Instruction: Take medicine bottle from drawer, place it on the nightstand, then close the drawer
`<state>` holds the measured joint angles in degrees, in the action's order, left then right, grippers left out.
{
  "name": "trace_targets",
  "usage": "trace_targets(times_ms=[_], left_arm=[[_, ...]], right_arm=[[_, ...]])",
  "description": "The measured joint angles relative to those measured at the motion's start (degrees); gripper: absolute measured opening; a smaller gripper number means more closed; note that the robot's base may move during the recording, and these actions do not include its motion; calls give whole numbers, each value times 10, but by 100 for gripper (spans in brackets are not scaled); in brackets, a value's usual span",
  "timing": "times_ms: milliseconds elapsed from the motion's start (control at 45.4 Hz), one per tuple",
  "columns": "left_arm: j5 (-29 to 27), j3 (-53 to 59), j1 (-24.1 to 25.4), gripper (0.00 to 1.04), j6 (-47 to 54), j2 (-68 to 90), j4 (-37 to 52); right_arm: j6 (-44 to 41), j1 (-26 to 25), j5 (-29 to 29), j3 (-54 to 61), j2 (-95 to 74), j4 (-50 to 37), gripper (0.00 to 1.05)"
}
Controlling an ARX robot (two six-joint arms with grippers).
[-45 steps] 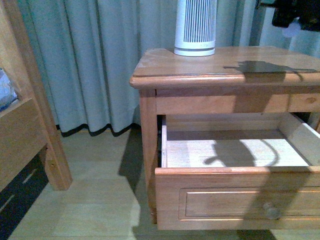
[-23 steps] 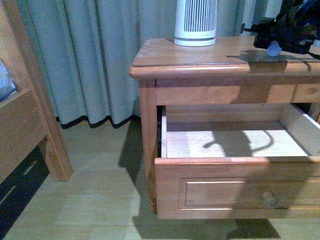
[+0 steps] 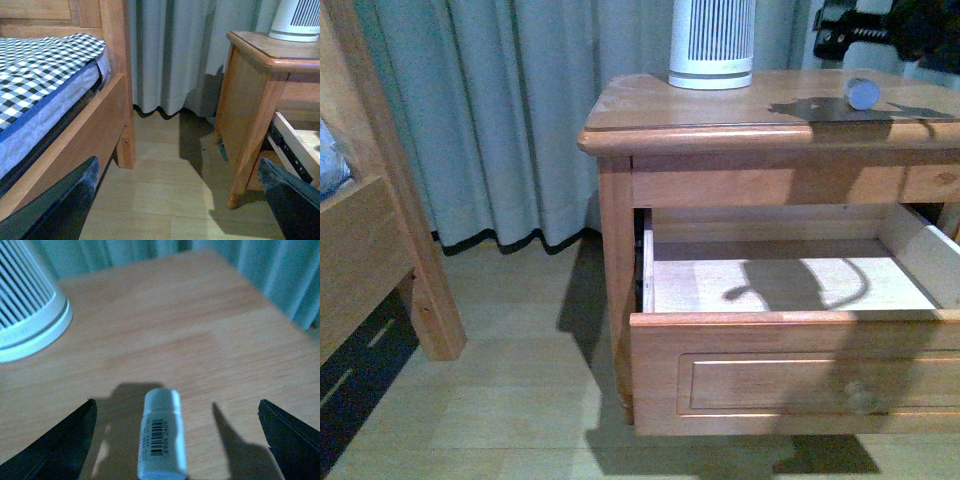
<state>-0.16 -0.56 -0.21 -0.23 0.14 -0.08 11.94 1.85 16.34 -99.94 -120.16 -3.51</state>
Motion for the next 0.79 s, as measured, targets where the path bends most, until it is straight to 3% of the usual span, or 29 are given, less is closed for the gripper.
trace_targets(times_ms=[154,418,594,792], left_arm=[[0,0,0,98,0,0,0],[0,0,0,98,0,0,0],[0,0,0,98,0,0,0],[0,0,0,98,0,0,0]], right_arm=[[-41,-4,47,104,124,-61,98],[-29,7,-8,383,381,-105,98],[-5,46,-19,579,542,-91,98],[18,109,9,738,648,-85,98]])
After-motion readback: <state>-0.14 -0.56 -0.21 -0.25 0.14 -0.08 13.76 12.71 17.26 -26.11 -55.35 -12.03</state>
